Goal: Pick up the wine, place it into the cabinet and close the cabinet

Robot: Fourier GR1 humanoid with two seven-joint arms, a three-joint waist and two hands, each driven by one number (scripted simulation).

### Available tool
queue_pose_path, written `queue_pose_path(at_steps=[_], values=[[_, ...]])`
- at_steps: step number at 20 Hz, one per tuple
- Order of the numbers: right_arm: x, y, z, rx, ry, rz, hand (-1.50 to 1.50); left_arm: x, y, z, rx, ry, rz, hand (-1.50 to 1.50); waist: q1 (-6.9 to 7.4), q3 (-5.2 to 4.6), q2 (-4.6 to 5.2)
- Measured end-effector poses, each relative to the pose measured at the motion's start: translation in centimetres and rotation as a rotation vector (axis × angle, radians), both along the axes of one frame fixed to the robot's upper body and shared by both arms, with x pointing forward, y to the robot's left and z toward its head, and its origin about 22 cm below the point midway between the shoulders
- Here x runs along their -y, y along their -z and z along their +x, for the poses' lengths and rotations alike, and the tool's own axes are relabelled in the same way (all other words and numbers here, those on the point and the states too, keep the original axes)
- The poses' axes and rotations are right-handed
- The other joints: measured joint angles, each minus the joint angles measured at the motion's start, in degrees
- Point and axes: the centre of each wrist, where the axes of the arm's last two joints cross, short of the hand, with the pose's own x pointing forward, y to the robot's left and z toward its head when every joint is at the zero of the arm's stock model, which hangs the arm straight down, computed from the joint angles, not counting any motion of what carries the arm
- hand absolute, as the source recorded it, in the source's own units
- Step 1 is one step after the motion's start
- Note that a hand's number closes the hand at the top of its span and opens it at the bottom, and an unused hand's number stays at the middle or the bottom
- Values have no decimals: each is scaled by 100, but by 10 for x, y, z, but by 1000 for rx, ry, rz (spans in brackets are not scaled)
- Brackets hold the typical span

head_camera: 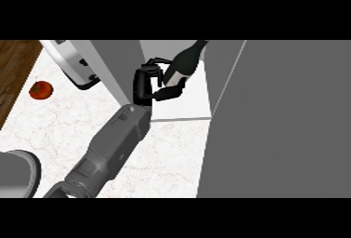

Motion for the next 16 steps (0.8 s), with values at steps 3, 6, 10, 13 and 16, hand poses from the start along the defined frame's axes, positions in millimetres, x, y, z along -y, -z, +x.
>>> queue_pose_path(at_steps=[3, 6, 10, 13, 16], values=[[-3, 1, 0, -4, -14, 1, -150, -1, -6, 8, -13, -9, -6, 150, -1, -1, 5], [-4, 1, 0, -4, -23, 2, -150, -5, -6, 12, -20, -16, -14, 150, -28, -1, 20], [-7, -2, 1, 10, -36, 10, -150, -4, -10, 16, -13, -37, 13, 150, -43, -2, 29], [-5, -1, 1, 10, -30, 6, -150, -6, -17, 22, -14, -75, 68, 150, -66, 1, 39], [-6, -2, 2, 17, -38, 7, -150, -9, -14, 21, -23, -107, 121, 150, -99, 1, 58]])
